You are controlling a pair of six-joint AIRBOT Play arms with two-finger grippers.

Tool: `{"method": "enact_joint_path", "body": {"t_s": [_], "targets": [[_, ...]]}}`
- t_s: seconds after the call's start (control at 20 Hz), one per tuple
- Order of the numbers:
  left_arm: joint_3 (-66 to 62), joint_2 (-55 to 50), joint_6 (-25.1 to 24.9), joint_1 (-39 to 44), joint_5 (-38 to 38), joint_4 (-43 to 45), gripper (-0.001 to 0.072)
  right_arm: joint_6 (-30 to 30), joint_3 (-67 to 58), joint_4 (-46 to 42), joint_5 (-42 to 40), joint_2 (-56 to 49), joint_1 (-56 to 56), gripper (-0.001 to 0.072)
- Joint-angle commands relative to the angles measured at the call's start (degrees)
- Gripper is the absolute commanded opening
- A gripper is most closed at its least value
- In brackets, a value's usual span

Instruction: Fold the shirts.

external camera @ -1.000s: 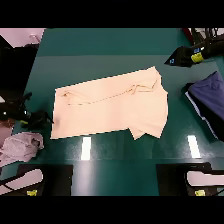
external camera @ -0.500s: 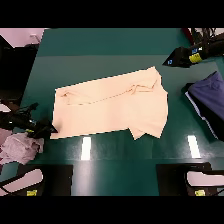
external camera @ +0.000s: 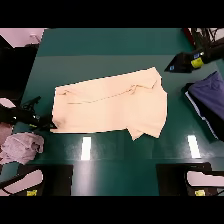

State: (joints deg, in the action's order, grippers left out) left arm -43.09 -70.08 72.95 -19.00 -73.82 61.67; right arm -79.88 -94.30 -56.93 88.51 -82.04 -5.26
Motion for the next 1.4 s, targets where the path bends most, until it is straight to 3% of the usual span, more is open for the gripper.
{"method": "enact_joint_path", "body": {"t_s": [0.0, 0.25, 0.3, 0.35, 0.75, 0.8, 0.9, 0.95, 1.1, 1.35], "targets": [[-4.4, 3.1, 0.1, 0.2, -2.6, -0.7, 0.0025, 0.5, 13.8, -0.2, -1.8, 5.2, -3.0, 0.0363], [-5.2, 5.2, 0.1, 0.2, -3.1, -2.7, 0.0026, 0.4, 45.5, -0.1, -8.0, 15.0, -8.3, 0.0368], [-5.2, 5.2, 0.1, 0.2, -3.1, -3.0, 0.0026, 0.4, 49.9, -0.1, -9.7, 16.2, -9.0, 0.0408], [-5.2, 5.2, 0.1, 0.2, -3.2, -3.3, 0.0026, 0.4, 53.7, 0.0, -12.3, 17.1, -9.9, 0.0510], [-5.2, 5.2, 0.1, 0.2, -3.8, -3.6, 0.0026, 2.0, 60.0, 4.6, -25.0, 14.2, -10.2, 0.0496], [-5.2, 5.2, 0.1, 0.2, -4.0, -3.6, 0.0026, 1.9, 59.9, 5.1, -26.9, 13.5, -9.2, 0.0451], [-5.2, 5.2, 0.1, 0.2, -4.2, -3.6, 0.0026, 1.9, 59.2, 5.0, -29.0, 12.3, -7.5, 0.0442], [-5.2, 5.2, 0.1, 0.2, -4.4, -3.6, 0.0026, 1.9, 58.4, 4.9, -29.2, 11.8, -6.7, 0.0387], [-5.2, 5.2, 0.0, 0.2, -4.6, -3.6, 0.0026, 2.5, 55.4, 4.3, -29.9, 11.0, -5.0, 0.0037], [-13.8, 5.9, 0.9, 0.2, -4.7, -3.8, 0.0025, 3.0, 45.0, 4.4, -27.8, 16.3, -4.6, 0.0016]]}}
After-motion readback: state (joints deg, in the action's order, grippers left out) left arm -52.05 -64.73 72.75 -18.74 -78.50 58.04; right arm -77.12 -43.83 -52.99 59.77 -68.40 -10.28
